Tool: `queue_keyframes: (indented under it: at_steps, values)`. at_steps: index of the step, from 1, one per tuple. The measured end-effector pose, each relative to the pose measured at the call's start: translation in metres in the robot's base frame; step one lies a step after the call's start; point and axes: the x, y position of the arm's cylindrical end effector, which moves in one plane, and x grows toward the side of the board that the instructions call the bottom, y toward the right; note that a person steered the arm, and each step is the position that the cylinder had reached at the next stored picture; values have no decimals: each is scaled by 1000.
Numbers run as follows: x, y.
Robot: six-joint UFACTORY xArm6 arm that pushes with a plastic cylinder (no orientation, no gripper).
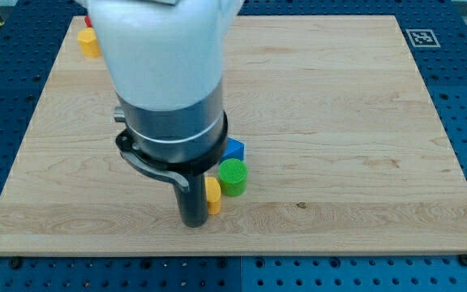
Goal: Move the yellow heart towards the bottom of the cube
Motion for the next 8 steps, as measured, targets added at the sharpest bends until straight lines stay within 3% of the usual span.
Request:
queue_keyframes:
  at_steps: [4, 8]
  values:
    - [-37, 47]
    - [-98, -35]
